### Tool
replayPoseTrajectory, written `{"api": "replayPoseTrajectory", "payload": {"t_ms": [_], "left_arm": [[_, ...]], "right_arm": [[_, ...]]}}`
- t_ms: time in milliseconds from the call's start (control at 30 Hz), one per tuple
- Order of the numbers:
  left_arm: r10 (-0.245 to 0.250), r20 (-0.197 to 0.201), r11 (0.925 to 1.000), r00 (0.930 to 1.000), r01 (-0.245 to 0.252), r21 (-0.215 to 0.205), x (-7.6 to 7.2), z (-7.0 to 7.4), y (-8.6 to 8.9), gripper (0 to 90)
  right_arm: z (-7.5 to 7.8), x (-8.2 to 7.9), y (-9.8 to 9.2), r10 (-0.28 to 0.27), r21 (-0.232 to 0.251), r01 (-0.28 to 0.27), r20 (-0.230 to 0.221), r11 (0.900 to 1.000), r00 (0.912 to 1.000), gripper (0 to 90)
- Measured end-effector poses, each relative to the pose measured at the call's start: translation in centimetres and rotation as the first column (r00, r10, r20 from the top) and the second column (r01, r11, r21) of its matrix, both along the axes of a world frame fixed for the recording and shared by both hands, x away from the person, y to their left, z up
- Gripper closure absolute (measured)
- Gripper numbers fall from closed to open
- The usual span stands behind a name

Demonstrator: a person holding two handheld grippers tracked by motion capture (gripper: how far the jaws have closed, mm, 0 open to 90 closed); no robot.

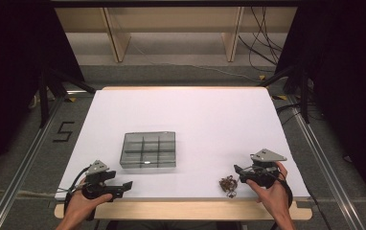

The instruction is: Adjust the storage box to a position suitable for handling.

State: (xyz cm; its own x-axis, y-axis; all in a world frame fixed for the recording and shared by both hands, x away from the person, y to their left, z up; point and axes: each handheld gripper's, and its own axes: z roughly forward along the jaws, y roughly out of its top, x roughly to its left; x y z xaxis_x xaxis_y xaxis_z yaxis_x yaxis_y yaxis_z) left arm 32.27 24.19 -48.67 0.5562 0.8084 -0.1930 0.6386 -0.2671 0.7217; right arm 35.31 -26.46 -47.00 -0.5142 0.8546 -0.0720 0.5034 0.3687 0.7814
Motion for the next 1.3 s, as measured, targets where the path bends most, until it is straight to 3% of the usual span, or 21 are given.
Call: {"api": "replayPoseTrajectory", "payload": {"t_ms": [200, 233, 300, 433, 467, 600, 700, 733, 767, 800, 833, 867, 900, 933, 967, 1000, 1033, 1100, 1133, 1167, 1300], "left_arm": [[0.009, 0.001, 1.0000, 1.0000, -0.009, -0.004, 0.0, 0.0, 0.1, 16.0], [0.029, 0.007, 0.9991, 0.9996, -0.029, -0.030, 0.0, 0.0, -0.1, 16.0], [0.011, 0.004, 0.9999, 0.9999, -0.011, -0.006, 0.0, 0.0, 0.2, 16.0], [0.022, 0.007, 0.9997, 0.9997, -0.022, -0.014, 0.1, 0.1, 0.3, 16.0], [0.055, 0.015, 0.9970, 0.9984, -0.054, -0.056, 0.1, 0.0, 0.0, 16.0], [0.052, 0.015, 0.9971, 0.9985, -0.051, -0.056, 0.2, 0.0, 0.0, 16.3], [0.054, 0.014, 0.9976, 0.9985, -0.053, -0.044, 0.2, 0.1, 0.1, 16.5], [0.029, 0.006, 0.9995, 0.9996, -0.029, -0.012, 0.2, 0.2, 0.4, 16.5], [0.063, 0.020, 0.9967, 0.9978, -0.062, -0.053, 0.3, 0.0, 0.1, 16.5], [0.063, 0.020, 0.9967, 0.9978, -0.062, -0.053, 0.3, 0.0, 0.1, 16.5], [0.041, 0.013, 0.9991, 0.9991, -0.040, -0.012, 0.4, 0.2, 0.6, 16.6], [0.054, 0.012, 0.9982, 0.9985, -0.053, -0.029, 0.4, 0.1, 0.5, 16.6], [0.043, 0.013, 0.9990, 0.9990, -0.043, -0.014, 0.5, 0.2, 0.6, 16.8], [0.065, 0.018, 0.9976, 0.9977, -0.064, -0.027, 0.6, 0.2, 0.6, 18.3], [0.059, 0.023, 0.9983, 0.9980, -0.059, 0.001, 0.7, 0.3, 0.8, 19.8], [0.059, 0.023, 0.9983, 0.9980, -0.059, 0.001, 0.7, 0.3, 0.8, 23.1], [0.071, 0.038, 0.9975, 0.9968, -0.071, 0.003, 1.0, 0.4, 0.9, 23.1], [0.086, 0.046, 0.9961, 0.9953, -0.087, 0.018, 1.4, 0.7, 1.6, 35.0], [0.086, 0.046, 0.9961, 0.9953, -0.087, 0.018, 1.4, 0.7, 1.6, 39.4], [0.107, 0.062, 0.9942, 0.9923, -0.107, -0.003, 1.6, 0.8, 1.9, 41.5], [0.078, 0.068, 0.9967, 0.9946, -0.080, 0.013, 1.6, 1.1, 2.5, 52.9]], "right_arm": [[-0.1, 0.1, -0.1, -0.002, 0.015, 0.003, -0.019, 1.000, 0.9998, 25.2], [-0.1, 0.1, -0.2, 0.002, -0.005, -0.002, -0.006, 1.000, 1.0000, 25.2], [0.0, 0.1, -0.2, 0.005, -0.007, -0.005, -0.011, 1.000, 0.9999, 25.2], [0.1, 0.2, 0.0, -0.002, 0.019, 0.003, -0.013, 1.000, 0.9999, 25.2], [0.1, 0.3, -0.1, 0.010, 0.013, -0.010, -0.003, 1.000, 0.9999, 25.0], [0.2, 0.2, 0.1, 0.000, 0.028, 0.001, -0.025, 1.000, 0.9997, 23.5], [0.2, 0.4, 0.2, 0.013, 0.027, -0.013, -0.015, 1.000, 0.9998, 22.2], [0.4, 0.4, 0.3, 0.025, 0.025, -0.025, -0.020, 0.999, 0.9995, 22.0], [0.5, 0.4, 0.5, 0.028, 0.029, -0.027, -0.022, 0.999, 0.9994, 22.0], [0.5, 0.4, 0.5, 0.028, 0.029, -0.027, -0.022, 0.999, 0.9994, 22.0], [0.7, 0.5, 0.9, 0.042, 0.036, -0.041, -0.018, 0.999, 0.9990, 22.1], [0.7, 0.5, 0.9, 0.042, 0.036, -0.041, -0.018, 0.999, 0.9990, 22.1], [0.7, 0.7, 1.1, 0.053, 0.038, -0.053, -0.003, 0.998, 0.9986, 22.4], [1.1, 0.8, 1.6, 0.068, 0.054, -0.067, -0.025, 0.996, 0.9974, 23.8], [1.2, 0.8, 1.9, 0.066, 0.063, -0.064, -0.038, 0.996, 0.9971, 25.0], [1.2, 0.8, 1.9, 0.066, 0.063, -0.064, -0.038, 0.996, 0.9971, 25.0], [1.4, 0.8, 2.2, 0.074, 0.066, -0.072, -0.035, 0.995, 0.9966, 28.5], [2.0, 1.2, 3.2, 0.138, 0.071, -0.136, -0.030, 0.988, 0.9900, 41.2], [2.0, 1.2, 3.2, 0.138, 0.071, -0.136, -0.030, 0.988, 0.9900, 41.2], [2.3, 1.4, 4.0, 0.162, 0.065, -0.160, -0.026, 0.985, 0.9864, 50.4], [2.8, 2.1, 5.0, 0.199, 0.032, -0.198, -0.011, 0.980, 0.9800, 60.7]]}}
